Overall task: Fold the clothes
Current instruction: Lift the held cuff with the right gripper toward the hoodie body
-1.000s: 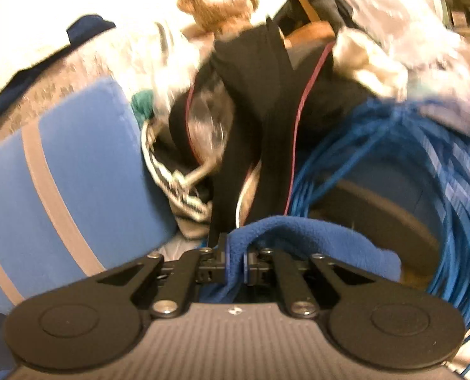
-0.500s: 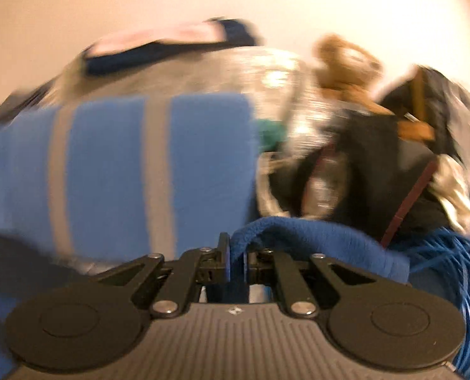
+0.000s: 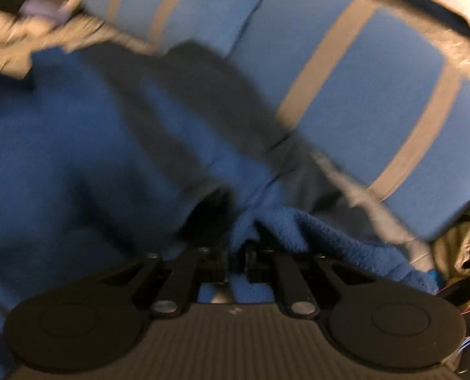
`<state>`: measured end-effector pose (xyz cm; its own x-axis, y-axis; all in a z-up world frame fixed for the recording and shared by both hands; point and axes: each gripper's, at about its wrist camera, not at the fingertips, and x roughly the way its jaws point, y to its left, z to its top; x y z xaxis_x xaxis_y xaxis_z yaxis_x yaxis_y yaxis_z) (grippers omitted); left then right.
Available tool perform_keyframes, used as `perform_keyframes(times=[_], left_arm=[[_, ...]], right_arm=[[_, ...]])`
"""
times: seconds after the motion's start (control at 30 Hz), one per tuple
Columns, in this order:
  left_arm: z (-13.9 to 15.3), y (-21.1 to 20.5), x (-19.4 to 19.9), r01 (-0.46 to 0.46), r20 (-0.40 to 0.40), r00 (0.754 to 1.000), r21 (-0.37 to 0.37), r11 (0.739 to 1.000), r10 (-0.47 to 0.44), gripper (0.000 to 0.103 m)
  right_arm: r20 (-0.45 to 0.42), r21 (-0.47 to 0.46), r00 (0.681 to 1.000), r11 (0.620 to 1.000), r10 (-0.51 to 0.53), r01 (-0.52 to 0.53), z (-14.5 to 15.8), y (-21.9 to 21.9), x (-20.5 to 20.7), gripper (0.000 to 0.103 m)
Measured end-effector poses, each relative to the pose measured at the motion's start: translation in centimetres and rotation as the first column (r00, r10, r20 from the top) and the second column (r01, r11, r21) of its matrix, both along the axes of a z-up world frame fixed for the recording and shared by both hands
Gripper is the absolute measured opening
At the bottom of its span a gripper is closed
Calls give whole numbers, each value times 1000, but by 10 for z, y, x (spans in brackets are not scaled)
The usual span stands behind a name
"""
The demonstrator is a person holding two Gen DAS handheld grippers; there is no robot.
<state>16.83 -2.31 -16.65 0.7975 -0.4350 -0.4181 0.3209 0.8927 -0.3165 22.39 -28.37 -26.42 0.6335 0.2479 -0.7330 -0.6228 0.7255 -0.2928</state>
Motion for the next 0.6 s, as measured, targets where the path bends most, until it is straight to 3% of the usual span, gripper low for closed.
perform_keyframes(times=[0.03,0.1,0.23,0.33,0.47,0.6], left_arm=[[0,0,-1,8,2,1000,0,1000,-8,88],[0,0,-1,15,4,1000,-3,1000,-15,88],[1,1,0,24,-2,1000,-20,1000,-24,88],[1,1,0,29,-4,1000,-30,999,-30,88],[1,-1,-2,45,-3,999,-25,999,-45,88],[1,-3,-2,51,0,999,-14,999,-51,88]], right_arm=[[-9,1,1000,1000,3,-3,-2,-2,-5,52],[-24,24,1000,1000,6,-5,-4,-8,-13,79],[-41,146,997,987,-66,72,3,-34,-24,86],[-64,281,987,946,-149,161,12,-64,-34,86],[-123,445,954,844,-275,300,15,-107,-41,85],[-232,624,894,646,-384,439,5,-149,-43,80]])
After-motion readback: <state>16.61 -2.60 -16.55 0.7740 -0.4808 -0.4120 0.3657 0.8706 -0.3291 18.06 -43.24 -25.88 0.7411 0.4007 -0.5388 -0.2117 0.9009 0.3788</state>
